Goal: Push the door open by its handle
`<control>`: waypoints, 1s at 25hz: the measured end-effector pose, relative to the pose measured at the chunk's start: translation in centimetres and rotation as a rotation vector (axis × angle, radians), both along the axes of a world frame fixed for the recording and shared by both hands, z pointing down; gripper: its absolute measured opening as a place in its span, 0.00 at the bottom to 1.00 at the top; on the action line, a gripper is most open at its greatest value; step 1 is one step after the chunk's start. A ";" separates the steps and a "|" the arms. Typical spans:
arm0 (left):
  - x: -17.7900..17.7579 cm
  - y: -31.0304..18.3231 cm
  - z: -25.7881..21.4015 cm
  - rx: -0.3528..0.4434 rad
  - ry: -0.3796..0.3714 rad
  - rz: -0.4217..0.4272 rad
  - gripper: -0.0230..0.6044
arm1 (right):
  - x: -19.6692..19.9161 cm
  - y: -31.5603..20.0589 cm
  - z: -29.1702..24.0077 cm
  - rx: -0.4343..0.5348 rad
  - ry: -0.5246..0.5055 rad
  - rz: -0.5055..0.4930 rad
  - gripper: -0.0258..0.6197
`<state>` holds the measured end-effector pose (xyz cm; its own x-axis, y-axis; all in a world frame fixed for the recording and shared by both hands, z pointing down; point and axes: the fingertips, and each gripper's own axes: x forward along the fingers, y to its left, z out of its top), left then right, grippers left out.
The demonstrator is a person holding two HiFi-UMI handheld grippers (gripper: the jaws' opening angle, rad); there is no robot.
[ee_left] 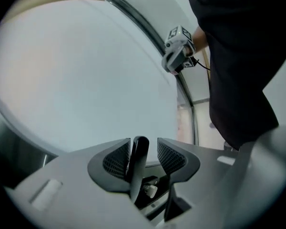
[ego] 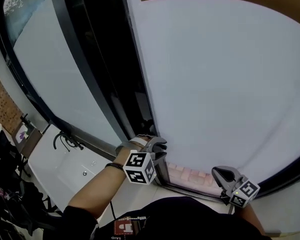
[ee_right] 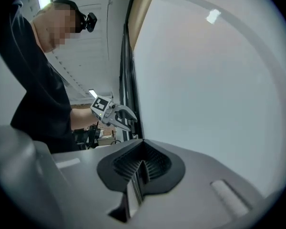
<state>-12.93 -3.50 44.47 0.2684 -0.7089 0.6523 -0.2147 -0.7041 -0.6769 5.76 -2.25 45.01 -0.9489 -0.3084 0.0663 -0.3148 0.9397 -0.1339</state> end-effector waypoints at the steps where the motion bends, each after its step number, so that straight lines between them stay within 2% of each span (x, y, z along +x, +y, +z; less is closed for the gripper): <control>1: 0.0 -0.3 0.7 -0.001 -0.043 0.024 0.29 | -0.5 -0.2 0.3 0.004 0.004 0.014 0.04; 2: 0.1 -0.5 1.3 -0.001 -0.083 0.046 0.22 | -0.9 -0.3 0.7 0.003 0.006 0.029 0.04; 4: 0.2 -0.6 2.4 -0.026 -0.137 0.084 0.17 | -1.5 -0.3 1.0 0.009 0.000 0.048 0.04; 8: 0.1 -0.4 3.5 -0.080 -0.199 0.110 0.14 | -1.9 -0.6 1.5 0.005 0.007 0.080 0.04; 12: 0.5 -0.4 4.6 -0.035 -0.281 0.117 0.11 | -1.5 -1.0 1.7 -0.012 0.001 0.110 0.04; 15: 0.6 -0.7 5.6 -0.013 -0.352 0.108 0.07 | -1.9 -1.3 2.0 -0.008 -0.002 0.087 0.04; 20: 0.2 -1.5 6.5 0.041 -0.507 0.033 0.04 | -2.6 -1.9 2.2 -0.023 -0.003 0.036 0.04; 25: -0.3 -2.2 7.3 0.067 -0.560 0.024 0.04 | -4.5 -2.5 2.5 -0.026 -0.020 -0.035 0.04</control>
